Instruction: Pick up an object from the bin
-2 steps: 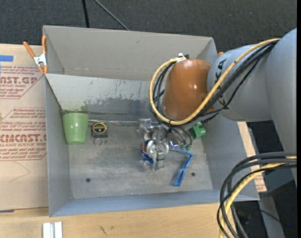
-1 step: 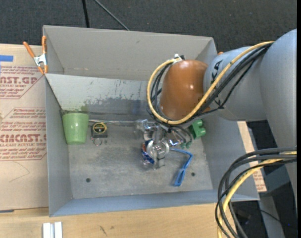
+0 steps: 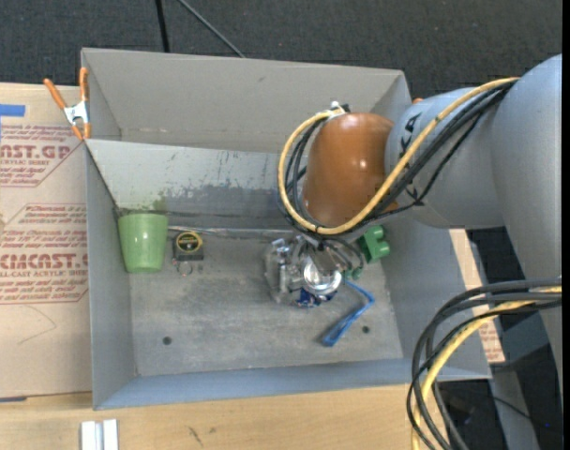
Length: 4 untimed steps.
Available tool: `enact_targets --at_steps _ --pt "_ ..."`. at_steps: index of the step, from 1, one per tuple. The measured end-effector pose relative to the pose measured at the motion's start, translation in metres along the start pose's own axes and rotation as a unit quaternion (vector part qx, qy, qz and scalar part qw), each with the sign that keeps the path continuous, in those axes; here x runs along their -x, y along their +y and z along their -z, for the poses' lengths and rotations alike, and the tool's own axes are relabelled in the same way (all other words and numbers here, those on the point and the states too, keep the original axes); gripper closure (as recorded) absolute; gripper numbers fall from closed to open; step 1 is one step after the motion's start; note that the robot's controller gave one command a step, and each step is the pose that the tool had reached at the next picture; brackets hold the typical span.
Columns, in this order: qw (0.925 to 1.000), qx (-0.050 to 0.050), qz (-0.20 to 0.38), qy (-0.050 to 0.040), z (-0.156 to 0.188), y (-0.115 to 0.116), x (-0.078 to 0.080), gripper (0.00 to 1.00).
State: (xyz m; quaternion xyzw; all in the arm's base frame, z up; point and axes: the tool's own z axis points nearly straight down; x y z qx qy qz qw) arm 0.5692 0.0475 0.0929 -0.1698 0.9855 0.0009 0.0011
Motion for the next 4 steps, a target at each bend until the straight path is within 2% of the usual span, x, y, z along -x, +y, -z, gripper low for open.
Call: enact_targets --at_steps 1,2,3,4 --pt "1.0000 0.000 0.000 0.0000 0.000 0.000 0.000 0.00" --pt "0.9923 -0.001 0.124 -0.0005 0.025 0.004 -0.007 0.00" --pt "0.9457 0.000 0.325 0.0005 0.019 0.003 0.007 0.00" --pt "0.8516 0.001 0.524 0.0009 0.018 0.008 -0.017 0.00"
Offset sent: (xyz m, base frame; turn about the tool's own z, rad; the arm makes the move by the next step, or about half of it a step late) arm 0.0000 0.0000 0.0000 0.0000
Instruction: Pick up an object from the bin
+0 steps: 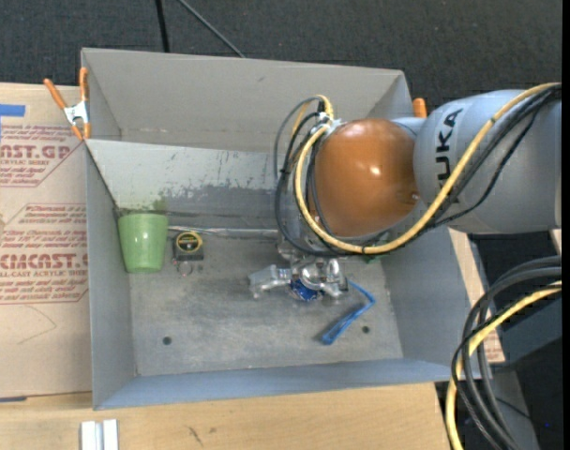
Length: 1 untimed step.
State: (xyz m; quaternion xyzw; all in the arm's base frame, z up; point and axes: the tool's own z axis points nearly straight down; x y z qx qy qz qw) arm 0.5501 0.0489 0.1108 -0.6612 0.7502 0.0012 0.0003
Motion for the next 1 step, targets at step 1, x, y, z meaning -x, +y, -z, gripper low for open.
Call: enact_targets --at_steps 1 --pt "0.9997 0.000 -0.026 -0.0008 -0.0238 -0.0339 0.0033 0.00"
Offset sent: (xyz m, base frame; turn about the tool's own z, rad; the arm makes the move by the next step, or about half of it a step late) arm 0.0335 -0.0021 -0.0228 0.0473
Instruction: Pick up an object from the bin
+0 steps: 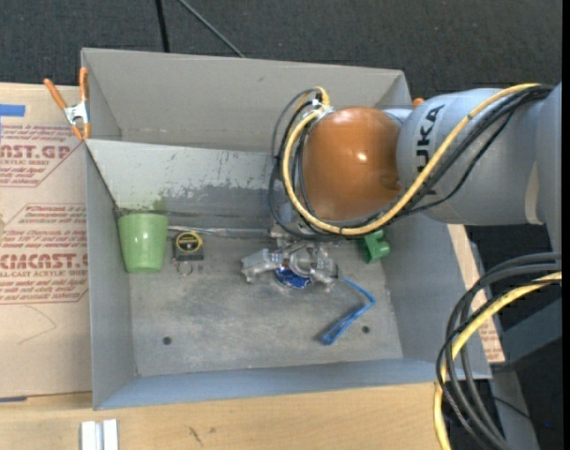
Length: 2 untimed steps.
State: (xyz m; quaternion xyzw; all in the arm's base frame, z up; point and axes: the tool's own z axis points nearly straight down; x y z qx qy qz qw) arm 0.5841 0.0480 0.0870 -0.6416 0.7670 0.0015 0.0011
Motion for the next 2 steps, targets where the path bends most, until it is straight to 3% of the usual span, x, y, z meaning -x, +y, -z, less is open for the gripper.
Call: enact_targets --at_steps 1,2 --pt "0.9935 -0.001 0.114 0.0004 0.022 -0.004 0.000 0.00" --pt "0.9946 0.000 0.104 -0.0003 0.008 -0.006 0.004 0.00"
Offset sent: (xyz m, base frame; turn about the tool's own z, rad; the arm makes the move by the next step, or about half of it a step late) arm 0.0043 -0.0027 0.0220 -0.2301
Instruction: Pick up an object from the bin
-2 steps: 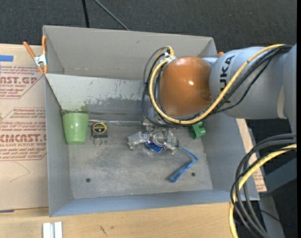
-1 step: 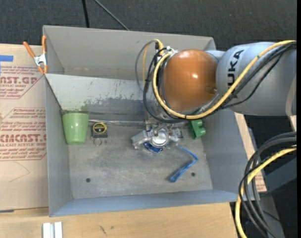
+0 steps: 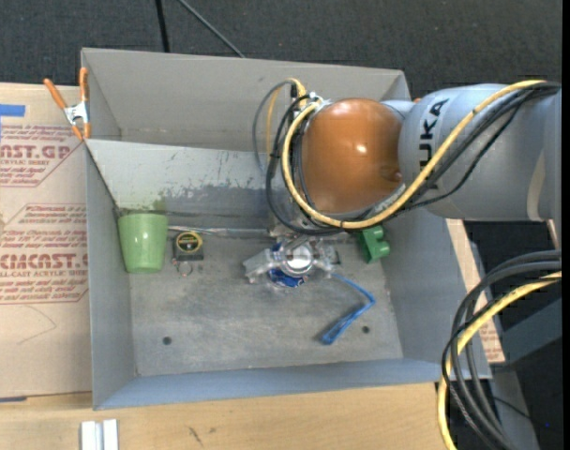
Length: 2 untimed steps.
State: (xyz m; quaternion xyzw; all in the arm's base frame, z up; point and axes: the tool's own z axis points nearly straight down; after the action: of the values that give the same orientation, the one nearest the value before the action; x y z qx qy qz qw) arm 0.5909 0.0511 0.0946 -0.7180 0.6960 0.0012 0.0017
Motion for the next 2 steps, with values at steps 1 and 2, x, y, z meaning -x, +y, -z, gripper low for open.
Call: enact_targets --at_steps 1,2 --pt "0.9976 -0.001 0.070 0.0017 -0.009 0.000 -0.003 0.00" --pt "0.9968 -0.005 0.079 -0.0002 -0.022 0.000 -0.003 0.00"
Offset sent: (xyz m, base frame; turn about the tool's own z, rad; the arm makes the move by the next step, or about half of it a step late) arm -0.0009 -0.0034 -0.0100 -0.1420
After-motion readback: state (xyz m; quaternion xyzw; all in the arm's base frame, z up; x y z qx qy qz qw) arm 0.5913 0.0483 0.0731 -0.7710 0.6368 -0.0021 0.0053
